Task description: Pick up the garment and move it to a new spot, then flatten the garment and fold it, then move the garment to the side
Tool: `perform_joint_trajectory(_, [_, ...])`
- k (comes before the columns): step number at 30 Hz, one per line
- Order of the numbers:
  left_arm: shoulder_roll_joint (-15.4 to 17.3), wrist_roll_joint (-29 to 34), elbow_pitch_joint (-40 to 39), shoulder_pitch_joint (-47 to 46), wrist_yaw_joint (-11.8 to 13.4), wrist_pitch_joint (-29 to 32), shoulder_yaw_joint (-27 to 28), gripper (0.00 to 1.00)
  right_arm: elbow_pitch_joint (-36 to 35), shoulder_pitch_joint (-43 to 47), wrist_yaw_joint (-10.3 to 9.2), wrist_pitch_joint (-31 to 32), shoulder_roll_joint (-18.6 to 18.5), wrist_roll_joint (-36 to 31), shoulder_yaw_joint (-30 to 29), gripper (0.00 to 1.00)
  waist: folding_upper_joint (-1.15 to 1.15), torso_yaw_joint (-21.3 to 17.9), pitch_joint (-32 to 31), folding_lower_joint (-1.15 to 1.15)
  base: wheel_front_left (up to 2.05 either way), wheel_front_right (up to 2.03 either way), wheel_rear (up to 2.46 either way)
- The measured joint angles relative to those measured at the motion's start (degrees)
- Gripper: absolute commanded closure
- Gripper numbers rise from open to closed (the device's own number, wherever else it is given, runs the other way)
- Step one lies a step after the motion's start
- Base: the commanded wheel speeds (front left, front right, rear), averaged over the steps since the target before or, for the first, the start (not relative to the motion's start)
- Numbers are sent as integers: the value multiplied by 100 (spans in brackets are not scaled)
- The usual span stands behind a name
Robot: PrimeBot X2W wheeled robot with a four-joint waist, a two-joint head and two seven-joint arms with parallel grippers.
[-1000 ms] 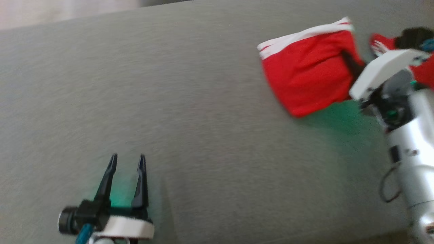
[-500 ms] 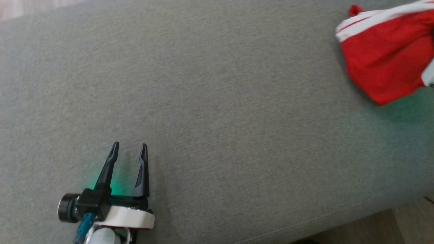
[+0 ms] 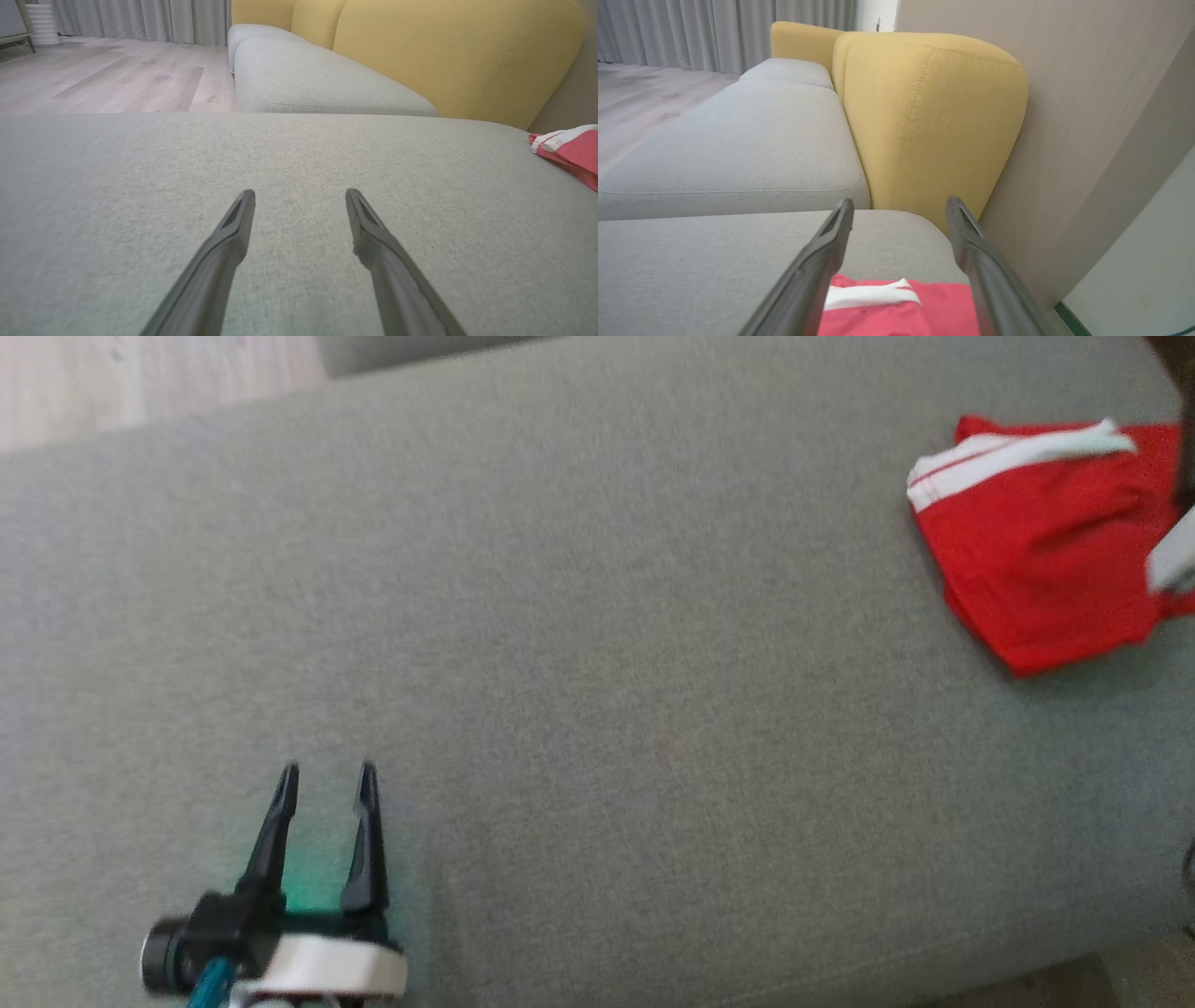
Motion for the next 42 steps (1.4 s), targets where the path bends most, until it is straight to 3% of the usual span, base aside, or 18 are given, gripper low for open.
perform_joint_trajectory(6, [-4,-45,64,410,-5,0,197,0,-1584,1622,1,-238,503,-79,192,0,0,131,-513,-1,0,0,0])
perform_joint_trajectory(10, [-10,-24,85,567,1,0,310,0,-2324,2678,0,-438,1125,-190,322,0,0,252,-802,-1,0,0,0])
perform_joint_trajectory(17, [-12,-24,67,844,142,0,523,0,-2459,4142,1,-1065,1707,-577,656,0,0,530,-1094,-1,0,0,0])
perform_joint_trajectory(25, [-15,-45,46,981,160,0,532,0,-2382,4451,1,-1267,1823,-472,541,0,0,643,-1182,0,0,0,0])
perform_joint_trajectory(26, [-19,-59,70,1008,157,0,527,100,-2404,4450,0,-1266,1825,-438,545,100,0,628,-1180,0,0,0,0])
perform_joint_trajectory(30, [-36,-99,399,1016,155,44,516,100,-2103,4567,-3,-1256,1827,-406,573,100,0,633,-1184,0,0,0,0])
perform_joint_trajectory(42, [-37,-864,423,991,120,237,527,100,-2095,4602,-4,-1098,1825,502,569,100,0,665,-1202,0,0,0,0])
